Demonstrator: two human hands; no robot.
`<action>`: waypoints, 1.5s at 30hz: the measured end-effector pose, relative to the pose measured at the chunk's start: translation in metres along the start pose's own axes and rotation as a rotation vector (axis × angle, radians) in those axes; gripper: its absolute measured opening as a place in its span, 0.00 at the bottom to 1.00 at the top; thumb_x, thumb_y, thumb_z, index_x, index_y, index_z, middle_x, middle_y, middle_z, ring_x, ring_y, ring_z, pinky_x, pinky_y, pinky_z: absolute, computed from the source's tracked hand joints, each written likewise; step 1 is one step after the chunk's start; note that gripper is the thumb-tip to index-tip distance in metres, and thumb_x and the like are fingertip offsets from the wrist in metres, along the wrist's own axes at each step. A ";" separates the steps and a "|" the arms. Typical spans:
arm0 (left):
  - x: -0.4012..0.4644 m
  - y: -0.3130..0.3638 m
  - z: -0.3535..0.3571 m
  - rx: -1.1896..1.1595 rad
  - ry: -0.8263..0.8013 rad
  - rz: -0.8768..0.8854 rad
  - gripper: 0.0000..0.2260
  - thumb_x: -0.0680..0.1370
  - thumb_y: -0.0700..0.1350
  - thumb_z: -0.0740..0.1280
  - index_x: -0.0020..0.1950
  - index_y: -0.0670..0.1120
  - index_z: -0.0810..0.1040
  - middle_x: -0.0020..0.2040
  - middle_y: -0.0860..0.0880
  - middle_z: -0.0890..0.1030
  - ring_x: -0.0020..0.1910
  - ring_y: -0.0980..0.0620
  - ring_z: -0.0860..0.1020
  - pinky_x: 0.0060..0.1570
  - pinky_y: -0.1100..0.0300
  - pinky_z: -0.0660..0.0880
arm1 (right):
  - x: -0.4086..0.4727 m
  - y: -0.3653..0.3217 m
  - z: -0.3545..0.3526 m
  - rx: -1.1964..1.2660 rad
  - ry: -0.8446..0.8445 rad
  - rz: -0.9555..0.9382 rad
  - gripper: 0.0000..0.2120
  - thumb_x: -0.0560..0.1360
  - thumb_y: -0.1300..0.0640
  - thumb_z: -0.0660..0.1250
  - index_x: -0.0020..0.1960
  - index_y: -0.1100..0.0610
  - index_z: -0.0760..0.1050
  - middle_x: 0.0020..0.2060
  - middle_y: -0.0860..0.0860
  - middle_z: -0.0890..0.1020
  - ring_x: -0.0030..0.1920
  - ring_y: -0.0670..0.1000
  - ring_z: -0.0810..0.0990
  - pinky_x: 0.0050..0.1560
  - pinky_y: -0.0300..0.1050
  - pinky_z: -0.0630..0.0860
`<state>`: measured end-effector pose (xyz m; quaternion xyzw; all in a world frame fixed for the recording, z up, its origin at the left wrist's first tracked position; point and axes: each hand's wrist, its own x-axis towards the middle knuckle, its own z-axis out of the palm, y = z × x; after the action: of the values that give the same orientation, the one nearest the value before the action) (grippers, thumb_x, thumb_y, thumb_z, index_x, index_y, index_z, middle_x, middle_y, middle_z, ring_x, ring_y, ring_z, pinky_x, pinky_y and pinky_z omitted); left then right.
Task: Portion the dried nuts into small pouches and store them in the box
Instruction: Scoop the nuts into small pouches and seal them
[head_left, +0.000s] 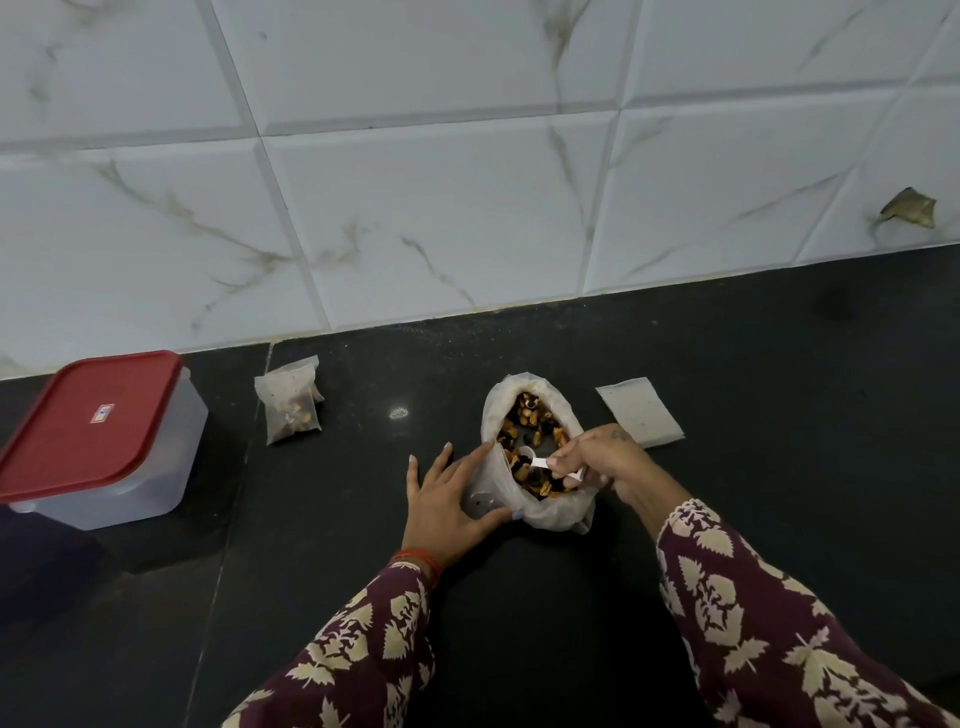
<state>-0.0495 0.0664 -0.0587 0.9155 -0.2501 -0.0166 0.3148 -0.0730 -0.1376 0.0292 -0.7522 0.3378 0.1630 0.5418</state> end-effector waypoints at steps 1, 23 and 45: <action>0.000 0.000 0.000 -0.004 -0.001 0.001 0.37 0.65 0.74 0.58 0.71 0.65 0.53 0.71 0.55 0.70 0.76 0.52 0.55 0.73 0.47 0.34 | 0.001 0.001 -0.001 0.052 -0.006 0.030 0.03 0.69 0.64 0.74 0.42 0.60 0.81 0.38 0.54 0.84 0.31 0.46 0.80 0.25 0.34 0.68; -0.001 0.001 -0.002 -0.068 -0.017 -0.002 0.36 0.65 0.74 0.59 0.71 0.67 0.56 0.70 0.57 0.68 0.76 0.53 0.54 0.72 0.49 0.32 | -0.003 0.018 0.004 0.464 0.043 0.099 0.01 0.71 0.64 0.71 0.41 0.61 0.80 0.34 0.52 0.83 0.27 0.42 0.80 0.17 0.30 0.61; 0.016 0.013 -0.010 -0.595 0.044 -0.125 0.32 0.63 0.69 0.72 0.65 0.69 0.67 0.64 0.64 0.74 0.65 0.58 0.72 0.69 0.39 0.61 | -0.049 0.006 0.010 0.003 0.223 -0.446 0.03 0.69 0.57 0.74 0.43 0.51 0.83 0.36 0.47 0.84 0.38 0.45 0.82 0.43 0.38 0.77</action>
<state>-0.0397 0.0561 -0.0409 0.7967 -0.1707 -0.0886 0.5730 -0.1111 -0.1130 0.0511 -0.8208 0.2213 -0.0451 0.5246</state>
